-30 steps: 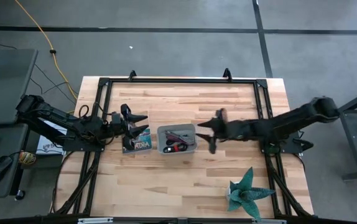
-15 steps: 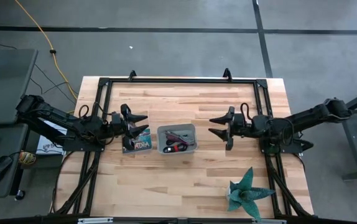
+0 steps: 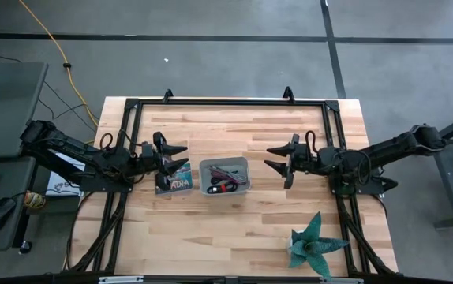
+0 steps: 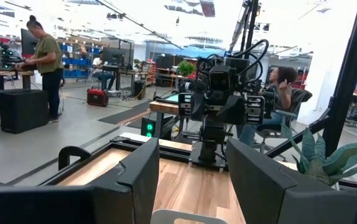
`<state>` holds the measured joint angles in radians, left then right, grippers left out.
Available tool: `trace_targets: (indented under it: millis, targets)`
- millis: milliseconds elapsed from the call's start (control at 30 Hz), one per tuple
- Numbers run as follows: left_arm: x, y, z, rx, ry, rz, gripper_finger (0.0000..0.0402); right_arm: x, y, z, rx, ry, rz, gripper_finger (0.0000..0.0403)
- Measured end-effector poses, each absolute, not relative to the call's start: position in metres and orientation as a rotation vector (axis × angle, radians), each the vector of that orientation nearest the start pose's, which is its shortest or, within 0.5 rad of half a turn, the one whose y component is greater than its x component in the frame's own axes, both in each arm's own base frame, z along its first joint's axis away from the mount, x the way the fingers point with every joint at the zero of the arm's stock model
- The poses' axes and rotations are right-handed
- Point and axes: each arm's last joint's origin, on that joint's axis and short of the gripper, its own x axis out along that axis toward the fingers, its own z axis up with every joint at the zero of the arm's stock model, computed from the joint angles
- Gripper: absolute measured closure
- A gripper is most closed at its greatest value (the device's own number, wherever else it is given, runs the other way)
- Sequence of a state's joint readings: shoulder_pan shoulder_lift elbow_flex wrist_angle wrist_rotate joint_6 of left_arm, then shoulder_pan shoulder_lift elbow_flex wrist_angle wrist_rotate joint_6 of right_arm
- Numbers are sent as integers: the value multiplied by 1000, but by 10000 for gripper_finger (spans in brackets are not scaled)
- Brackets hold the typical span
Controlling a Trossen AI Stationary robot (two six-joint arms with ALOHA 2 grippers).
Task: Pick and place USB-C Cables
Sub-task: Return to Home Position
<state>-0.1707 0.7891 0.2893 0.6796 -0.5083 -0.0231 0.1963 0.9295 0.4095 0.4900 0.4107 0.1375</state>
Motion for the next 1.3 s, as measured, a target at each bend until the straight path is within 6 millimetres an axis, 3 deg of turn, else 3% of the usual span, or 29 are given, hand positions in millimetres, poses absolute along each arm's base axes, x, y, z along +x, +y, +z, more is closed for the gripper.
trace_targets:
  millis: [1300]
  targets:
    - [170,-16,238,-126,-133,290,238,197,29,241,117,34,-170,208]
